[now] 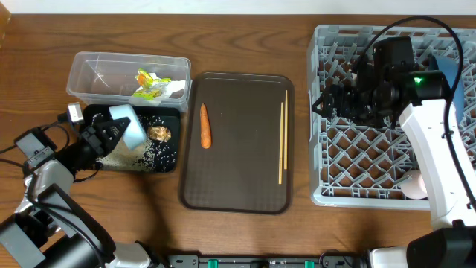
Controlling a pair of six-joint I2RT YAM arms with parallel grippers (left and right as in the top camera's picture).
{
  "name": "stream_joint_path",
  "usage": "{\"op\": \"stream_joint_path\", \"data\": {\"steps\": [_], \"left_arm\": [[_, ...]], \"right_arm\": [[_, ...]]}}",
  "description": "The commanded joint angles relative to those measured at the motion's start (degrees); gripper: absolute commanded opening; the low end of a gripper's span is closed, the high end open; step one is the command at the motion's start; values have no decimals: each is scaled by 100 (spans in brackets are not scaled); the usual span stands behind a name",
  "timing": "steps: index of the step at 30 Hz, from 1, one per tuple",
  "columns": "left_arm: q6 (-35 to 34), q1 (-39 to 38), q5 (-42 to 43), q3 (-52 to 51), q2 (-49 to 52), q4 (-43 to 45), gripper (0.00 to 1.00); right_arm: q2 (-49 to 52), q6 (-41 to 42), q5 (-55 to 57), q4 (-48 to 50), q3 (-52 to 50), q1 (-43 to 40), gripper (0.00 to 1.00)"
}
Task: Sort waste into correct bins and load items into the dishwasher rack
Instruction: 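Tip the white bowl over the black tray with the left gripper, emptying rice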
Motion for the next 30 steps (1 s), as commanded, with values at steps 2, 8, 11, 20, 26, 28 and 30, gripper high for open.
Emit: {"op": "stream_joint_path", "data": {"steps": [2,8,11,20,26,28,30], "left_arm": [[-68,-35,352,-35,74,15,6],[-501,-66,-179,-46,83,-4,7],[-11,-109,232,-50,85,-11,6],[-415,-153,-170,-61,85,168,6],[-671,-203,308,-70,85,278,6],[-402,-264,396,-94,50,275,6],[-310,-262,-297,-98,52,267,6]], "right_arm": [[-22,7,-63,2,35,33,96],[-22,7,-63,9,35,31,96],[-22,7,-59,-61,35,33,96],[-22,7,-61,4,35,31,96],[-22,4,-59,-24,35,31,96],[-22,4,-59,-52,35,33,96],[-22,4,-59,-9,35,33,96]]}}
